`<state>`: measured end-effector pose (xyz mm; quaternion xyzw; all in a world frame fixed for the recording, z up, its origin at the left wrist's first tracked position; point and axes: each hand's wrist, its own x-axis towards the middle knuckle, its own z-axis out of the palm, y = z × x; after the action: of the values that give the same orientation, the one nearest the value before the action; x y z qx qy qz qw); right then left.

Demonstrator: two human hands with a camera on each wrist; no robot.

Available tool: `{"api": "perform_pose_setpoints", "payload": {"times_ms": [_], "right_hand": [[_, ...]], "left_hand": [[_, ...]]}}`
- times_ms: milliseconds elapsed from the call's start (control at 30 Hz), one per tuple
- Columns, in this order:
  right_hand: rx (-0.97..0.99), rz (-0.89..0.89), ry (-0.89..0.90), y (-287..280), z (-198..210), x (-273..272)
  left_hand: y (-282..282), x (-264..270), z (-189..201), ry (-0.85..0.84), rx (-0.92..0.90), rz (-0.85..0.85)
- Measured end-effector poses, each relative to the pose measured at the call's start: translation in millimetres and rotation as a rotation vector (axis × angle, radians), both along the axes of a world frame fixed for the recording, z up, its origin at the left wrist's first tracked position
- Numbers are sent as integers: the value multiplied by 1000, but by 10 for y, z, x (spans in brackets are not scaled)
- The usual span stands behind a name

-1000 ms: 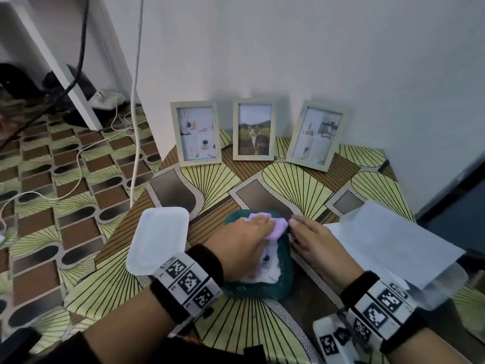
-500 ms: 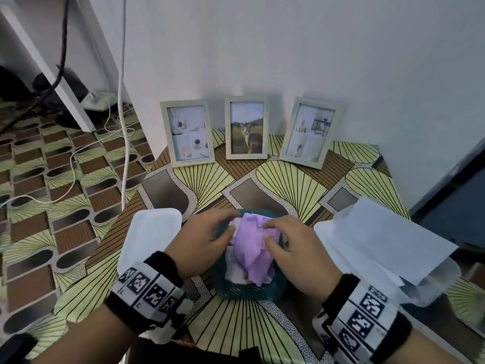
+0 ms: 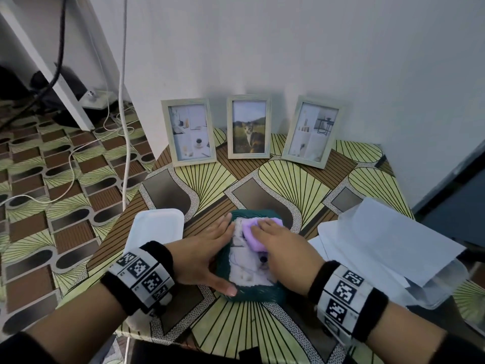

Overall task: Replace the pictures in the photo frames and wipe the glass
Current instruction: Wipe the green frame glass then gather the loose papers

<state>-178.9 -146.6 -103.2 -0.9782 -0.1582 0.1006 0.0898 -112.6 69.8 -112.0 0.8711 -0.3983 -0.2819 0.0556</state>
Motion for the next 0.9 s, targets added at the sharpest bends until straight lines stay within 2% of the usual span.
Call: {"api": "perform_pose_setpoints", "payload": {"times_ms": [100, 200, 467, 633, 900], "right_hand": [[-89, 104, -25, -115, 24, 22], [-91, 103, -11, -159, 28, -4], [-168, 95, 70, -68, -40, 103], [-143, 96, 136, 50, 37, 302], [-182, 175, 197, 183, -52, 278]], "left_hand": [[-11, -13, -22, -59, 8, -29], [-78, -28, -30, -125, 32, -37], [-134, -49, -6, -59, 25, 1], [-129, -37, -7, -13, -8, 6], [-125, -30, -25, -26, -37, 20]]}}
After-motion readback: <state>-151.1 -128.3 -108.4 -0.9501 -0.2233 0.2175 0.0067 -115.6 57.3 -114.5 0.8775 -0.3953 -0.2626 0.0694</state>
